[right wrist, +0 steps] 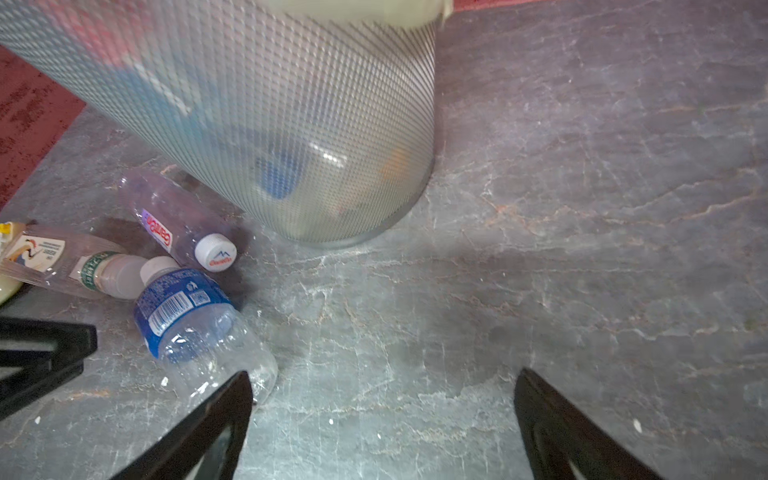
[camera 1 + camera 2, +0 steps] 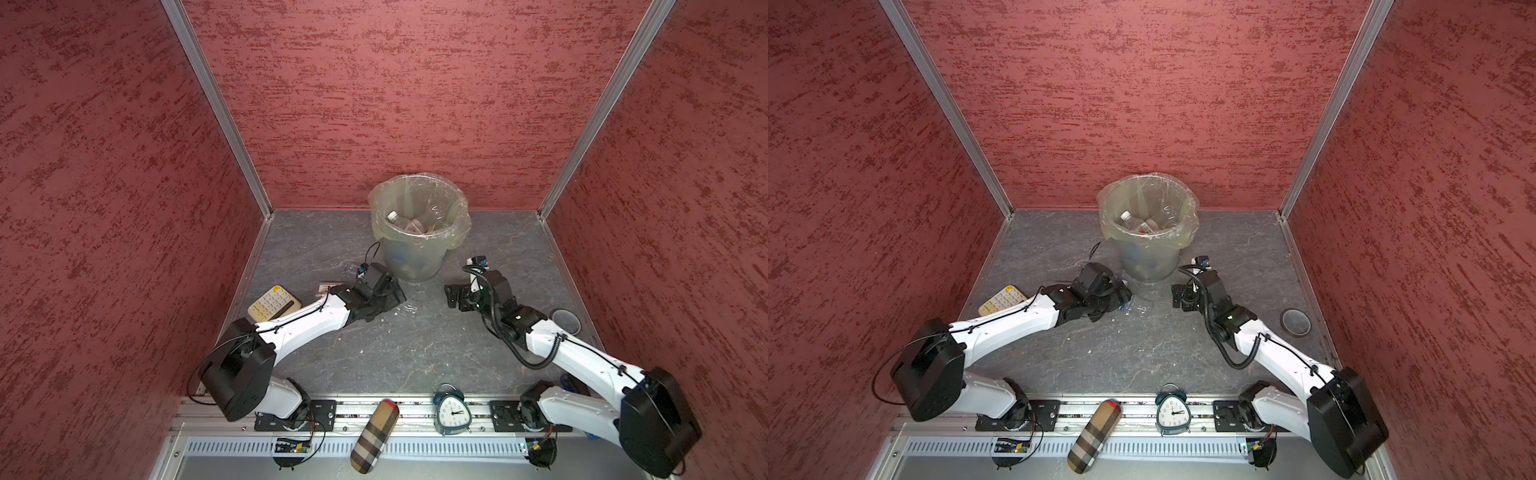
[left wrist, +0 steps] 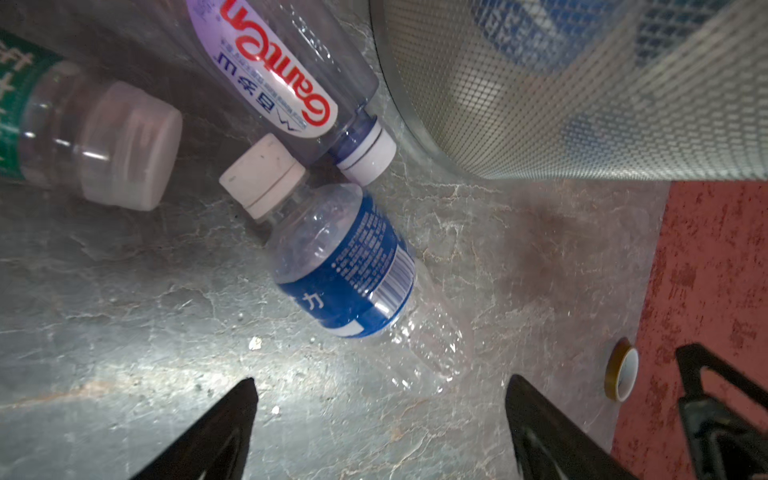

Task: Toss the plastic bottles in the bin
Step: 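Reach the left gripper down onto the white-capped blue-labelled bottle while the right draws back, then close the left gripper around the blue-labelled bottle's body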

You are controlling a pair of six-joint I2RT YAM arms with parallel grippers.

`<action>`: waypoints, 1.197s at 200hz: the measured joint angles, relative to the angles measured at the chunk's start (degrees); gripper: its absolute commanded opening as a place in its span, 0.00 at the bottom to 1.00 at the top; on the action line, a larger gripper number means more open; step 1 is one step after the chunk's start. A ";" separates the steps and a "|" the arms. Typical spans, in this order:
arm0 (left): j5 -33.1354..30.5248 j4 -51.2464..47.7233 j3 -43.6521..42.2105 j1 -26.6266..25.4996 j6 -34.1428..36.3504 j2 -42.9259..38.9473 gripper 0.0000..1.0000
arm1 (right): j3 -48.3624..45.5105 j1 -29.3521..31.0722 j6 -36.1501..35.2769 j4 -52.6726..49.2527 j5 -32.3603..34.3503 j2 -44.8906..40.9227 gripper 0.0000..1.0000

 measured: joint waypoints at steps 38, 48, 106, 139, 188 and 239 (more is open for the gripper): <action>-0.28 -1.31 3.52 -0.20 -6.40 5.70 0.95 | -4.96 -0.02 0.61 1.62 1.09 -5.42 0.99; -0.20 -1.79 4.46 -0.20 -7.67 7.23 0.97 | -6.08 -0.02 0.63 2.25 1.31 -6.38 0.99; 0.63 -3.61 7.41 -0.44 -12.98 12.79 0.98 | -10.51 -0.02 0.66 6.49 2.36 -8.20 0.99; 0.61 -3.69 7.80 -0.52 -14.45 13.07 0.98 | -10.54 -0.02 0.66 8.28 2.45 -8.00 0.99; 1.92 -2.91 8.44 -0.07 -16.22 16.24 0.92 | -10.54 -0.02 0.63 8.87 2.45 -7.21 0.99; 3.10 -2.27 8.98 0.46 -16.65 17.75 0.82 | -10.54 -0.02 0.63 9.53 2.45 -7.08 0.99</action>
